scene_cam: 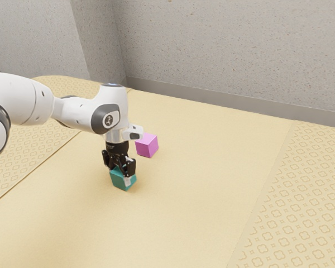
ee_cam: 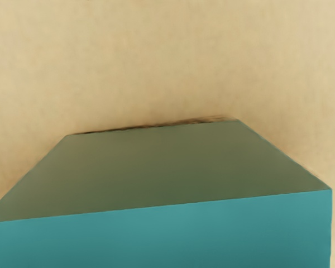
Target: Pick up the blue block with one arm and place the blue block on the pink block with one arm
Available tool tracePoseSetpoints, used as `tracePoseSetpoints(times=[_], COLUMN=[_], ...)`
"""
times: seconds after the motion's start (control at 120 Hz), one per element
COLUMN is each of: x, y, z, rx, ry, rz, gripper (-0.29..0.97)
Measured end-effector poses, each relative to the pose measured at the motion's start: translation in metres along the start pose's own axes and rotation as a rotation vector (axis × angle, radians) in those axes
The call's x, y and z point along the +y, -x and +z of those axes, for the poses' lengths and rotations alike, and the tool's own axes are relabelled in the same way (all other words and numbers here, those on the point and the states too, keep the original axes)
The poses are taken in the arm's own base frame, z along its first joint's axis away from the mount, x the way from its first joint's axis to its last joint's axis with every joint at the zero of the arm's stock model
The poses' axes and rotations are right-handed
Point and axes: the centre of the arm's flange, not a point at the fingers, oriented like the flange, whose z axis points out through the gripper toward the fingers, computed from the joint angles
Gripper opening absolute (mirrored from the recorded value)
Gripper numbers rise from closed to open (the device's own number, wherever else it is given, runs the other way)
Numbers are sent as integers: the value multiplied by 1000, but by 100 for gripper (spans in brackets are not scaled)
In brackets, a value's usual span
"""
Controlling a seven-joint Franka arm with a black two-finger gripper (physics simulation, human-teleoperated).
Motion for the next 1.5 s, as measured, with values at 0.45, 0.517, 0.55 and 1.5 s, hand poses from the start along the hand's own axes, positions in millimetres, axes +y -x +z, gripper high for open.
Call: tracePoseSetpoints(times=[0.45, 0.517, 0.55, 1.5], x=[-31, -38, -41, -61], y=[-33, -45, -51, -114], z=[-114, -115, -115, -104], rx=[179, 188, 191, 317], ry=[-26, -17, -13, 123], rz=[-16, -13, -10, 61], gripper=[31, 31, 31, 55])
